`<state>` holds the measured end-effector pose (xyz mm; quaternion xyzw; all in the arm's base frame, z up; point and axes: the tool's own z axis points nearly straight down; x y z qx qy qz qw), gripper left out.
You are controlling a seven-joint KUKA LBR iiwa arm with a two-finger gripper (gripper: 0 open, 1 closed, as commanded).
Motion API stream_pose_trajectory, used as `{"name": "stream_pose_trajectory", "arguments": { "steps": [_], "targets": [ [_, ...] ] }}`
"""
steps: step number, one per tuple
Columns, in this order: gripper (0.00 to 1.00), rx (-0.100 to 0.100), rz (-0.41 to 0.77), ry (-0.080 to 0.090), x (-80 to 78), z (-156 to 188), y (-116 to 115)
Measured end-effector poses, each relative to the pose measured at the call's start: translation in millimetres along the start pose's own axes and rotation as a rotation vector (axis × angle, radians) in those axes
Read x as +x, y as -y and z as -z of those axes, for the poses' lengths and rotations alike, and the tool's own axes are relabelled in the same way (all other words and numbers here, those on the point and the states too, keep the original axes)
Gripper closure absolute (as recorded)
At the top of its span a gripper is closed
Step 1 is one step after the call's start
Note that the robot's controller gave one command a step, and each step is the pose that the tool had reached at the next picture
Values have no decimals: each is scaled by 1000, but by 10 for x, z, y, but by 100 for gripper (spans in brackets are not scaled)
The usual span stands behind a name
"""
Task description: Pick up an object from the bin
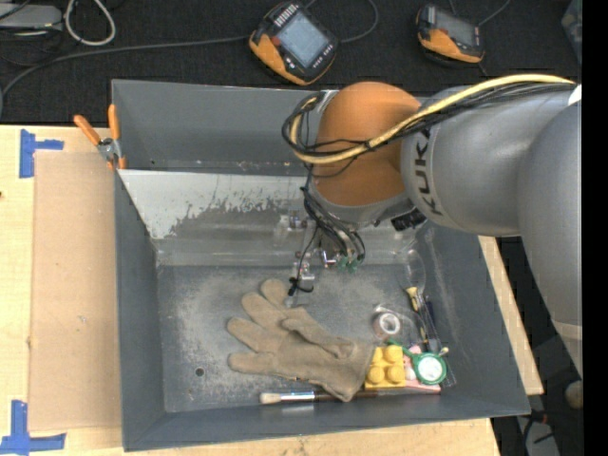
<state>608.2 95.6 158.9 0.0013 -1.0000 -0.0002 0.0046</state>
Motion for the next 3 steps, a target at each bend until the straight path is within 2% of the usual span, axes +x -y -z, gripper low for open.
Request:
{"name": "stream_pose_trajectory", "arguments": {
  "steps": [1, 2, 3],
  "targets": [
    [0, -1, -3, 8, -19, 46, 7],
    [0, -1, -149, 0, -15, -916, -84],
    [0, -3, -308, 14, 118, -890, -114]
  ]
}}
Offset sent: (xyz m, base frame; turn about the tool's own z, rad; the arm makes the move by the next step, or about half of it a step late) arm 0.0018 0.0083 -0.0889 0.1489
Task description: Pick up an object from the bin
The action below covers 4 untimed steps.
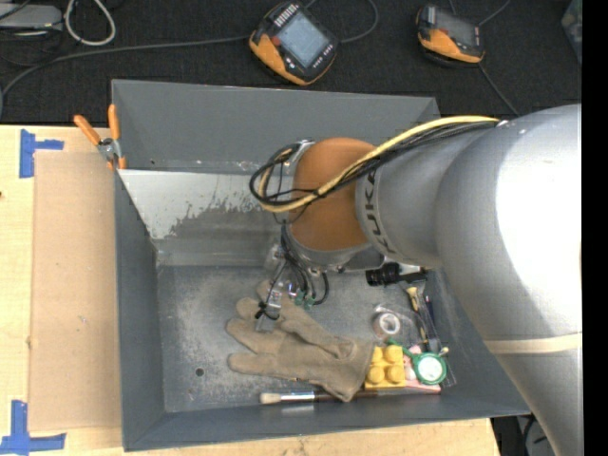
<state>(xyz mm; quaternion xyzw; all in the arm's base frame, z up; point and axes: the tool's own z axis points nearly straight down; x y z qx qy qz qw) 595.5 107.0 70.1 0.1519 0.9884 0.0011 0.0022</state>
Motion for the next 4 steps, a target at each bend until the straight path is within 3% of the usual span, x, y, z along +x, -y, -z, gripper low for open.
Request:
{"name": "stream_pose_trajectory", "arguments": {
  "steps": [1, 2, 3, 4],
  "targets": [
    [0, 1, 145, -9, -137, -4, -19],
    [0, 0, 14, 0, -14, 0, -4],
    [100, 0, 140, -11, -132, 2, -27],
    [100, 0, 140, -11, -132, 5, -27]
  ]
}}
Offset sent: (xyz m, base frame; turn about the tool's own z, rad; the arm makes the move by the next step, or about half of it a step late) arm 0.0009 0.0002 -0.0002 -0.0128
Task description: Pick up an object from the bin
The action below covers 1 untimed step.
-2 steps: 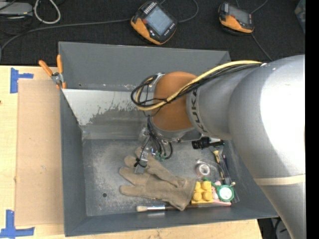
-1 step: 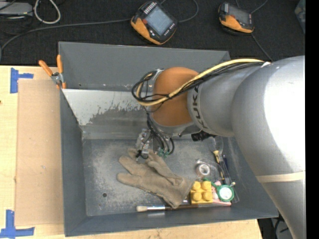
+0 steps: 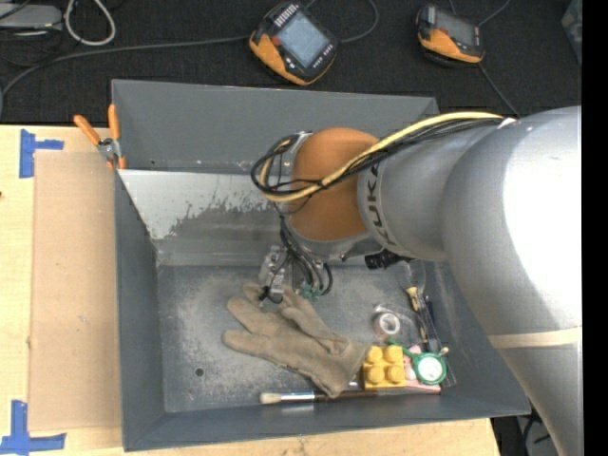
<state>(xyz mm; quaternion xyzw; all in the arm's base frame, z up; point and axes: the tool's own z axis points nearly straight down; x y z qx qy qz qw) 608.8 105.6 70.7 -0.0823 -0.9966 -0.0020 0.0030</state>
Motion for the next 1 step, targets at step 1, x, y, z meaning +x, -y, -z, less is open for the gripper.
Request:
{"name": "stream_pose_trajectory", "arguments": {
  "steps": [1],
  "targets": [
    [100, 1, -1, -3, 13, 218, 4]
  ]
}}
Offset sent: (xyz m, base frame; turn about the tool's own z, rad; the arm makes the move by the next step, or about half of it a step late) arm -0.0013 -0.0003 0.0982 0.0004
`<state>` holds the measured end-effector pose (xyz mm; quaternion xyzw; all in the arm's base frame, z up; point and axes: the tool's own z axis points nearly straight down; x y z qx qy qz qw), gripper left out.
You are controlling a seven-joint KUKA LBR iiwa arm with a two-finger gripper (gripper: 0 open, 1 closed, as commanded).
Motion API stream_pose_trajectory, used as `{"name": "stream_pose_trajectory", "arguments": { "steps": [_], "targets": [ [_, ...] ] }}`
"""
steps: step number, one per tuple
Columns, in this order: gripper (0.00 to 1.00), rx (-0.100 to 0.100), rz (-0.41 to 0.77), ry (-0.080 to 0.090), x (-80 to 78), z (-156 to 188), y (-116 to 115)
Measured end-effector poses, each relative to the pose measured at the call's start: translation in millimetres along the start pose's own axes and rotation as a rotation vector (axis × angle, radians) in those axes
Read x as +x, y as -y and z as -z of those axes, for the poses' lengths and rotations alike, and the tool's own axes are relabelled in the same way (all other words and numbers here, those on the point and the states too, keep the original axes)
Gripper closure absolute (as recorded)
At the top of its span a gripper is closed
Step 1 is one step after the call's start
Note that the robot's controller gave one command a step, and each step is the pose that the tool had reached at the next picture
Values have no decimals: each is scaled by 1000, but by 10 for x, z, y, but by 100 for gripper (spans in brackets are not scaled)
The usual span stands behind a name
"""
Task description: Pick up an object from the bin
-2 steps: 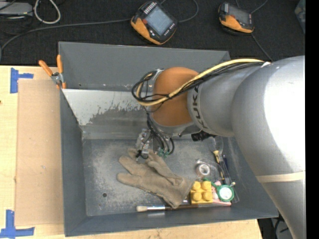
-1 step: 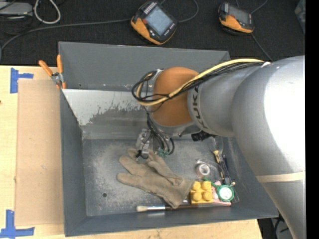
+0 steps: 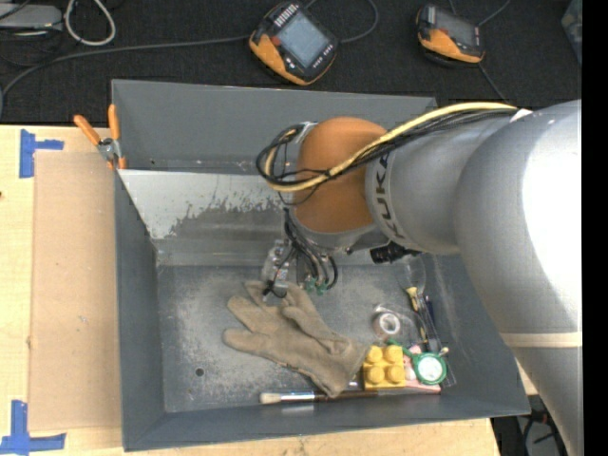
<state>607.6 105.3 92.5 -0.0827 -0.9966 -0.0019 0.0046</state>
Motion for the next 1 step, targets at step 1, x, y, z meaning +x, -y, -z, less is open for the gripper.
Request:
{"name": "stream_pose_trajectory", "arguments": {
  "steps": [1],
  "targets": [
    [100, 2, 0, -5, 17, 452, 6]
  ]
}}
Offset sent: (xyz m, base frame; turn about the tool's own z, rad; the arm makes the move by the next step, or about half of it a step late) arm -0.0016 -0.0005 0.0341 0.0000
